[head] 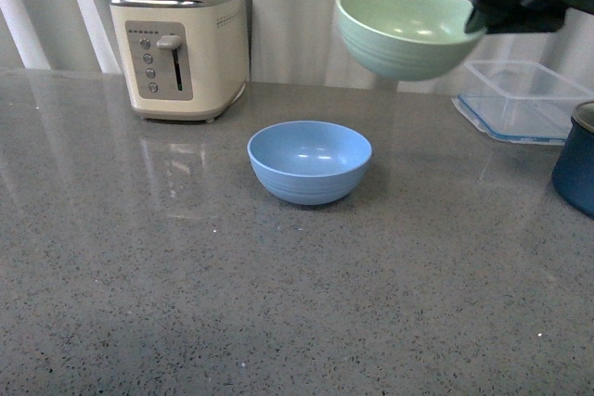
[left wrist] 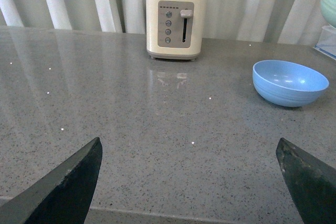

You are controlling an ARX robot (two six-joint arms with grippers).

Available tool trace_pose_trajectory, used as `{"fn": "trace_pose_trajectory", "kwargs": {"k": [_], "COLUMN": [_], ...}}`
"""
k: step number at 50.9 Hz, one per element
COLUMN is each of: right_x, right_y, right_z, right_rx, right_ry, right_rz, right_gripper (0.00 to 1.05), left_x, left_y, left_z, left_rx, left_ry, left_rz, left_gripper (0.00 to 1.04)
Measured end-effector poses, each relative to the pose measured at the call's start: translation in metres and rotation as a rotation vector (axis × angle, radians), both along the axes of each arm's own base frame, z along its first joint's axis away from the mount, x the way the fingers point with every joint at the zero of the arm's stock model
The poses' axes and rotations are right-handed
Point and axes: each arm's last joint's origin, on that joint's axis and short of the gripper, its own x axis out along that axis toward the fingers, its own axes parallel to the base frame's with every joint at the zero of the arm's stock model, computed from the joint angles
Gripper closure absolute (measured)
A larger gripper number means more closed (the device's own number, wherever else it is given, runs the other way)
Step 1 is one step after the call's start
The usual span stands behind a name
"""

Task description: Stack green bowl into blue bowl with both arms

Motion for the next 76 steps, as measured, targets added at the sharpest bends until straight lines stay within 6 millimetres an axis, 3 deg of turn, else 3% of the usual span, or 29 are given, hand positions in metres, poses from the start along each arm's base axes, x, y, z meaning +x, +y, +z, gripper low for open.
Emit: {"fn": "trace_pose_trajectory", "kwargs": {"k": [8, 17, 40, 50, 58, 62, 67, 70, 76], "right_x": [0.005, 0.014, 0.022, 0.022, 0.004, -0.014, -0.062, -0.088, -0.111], "right_y": [0.038, 0.069, 0.084, 0.081, 0.059, 0.039, -0.003, -0.023, -0.037], "right_z": [0.006, -0.023, -0.063, -0.057, -0.011, 0.010, 0.021, 0.003, -0.035], "right_rx": [-0.020, -0.072, -0.150, -0.132, -0.018, -0.095, -0.168, -0.194, -0.233], "right_ry": [-0.009, 0.053, 0.141, 0.134, -0.020, -0.285, -0.593, -0.636, -0.580], "right_rz": [0.070, 0.112, 0.123, 0.131, 0.171, 0.041, -0.092, -0.112, -0.090], "right_gripper": [1.04, 1.04, 1.03, 0.77, 0.45, 0.53, 0.75, 0.89, 1.04], "left_x": [0.000, 0.000, 0.000, 0.000, 0.000, 0.000, 0.000, 0.000, 0.000], "left_y": [0.000, 0.000, 0.000, 0.000, 0.000, 0.000, 0.000, 0.000, 0.000], "left_z": [0.000, 0.000, 0.000, 0.000, 0.000, 0.000, 0.000, 0.000, 0.000], "left_rx": [0.000, 0.000, 0.000, 0.000, 0.000, 0.000, 0.000, 0.000, 0.000], "left_ry": [0.000, 0.000, 0.000, 0.000, 0.000, 0.000, 0.000, 0.000, 0.000], "left_rz": [0.000, 0.000, 0.000, 0.000, 0.000, 0.000, 0.001, 0.000, 0.000], "left_gripper": [0.07, 0.07, 0.07, 0.07, 0.07, 0.07, 0.07, 0.07, 0.07]}}
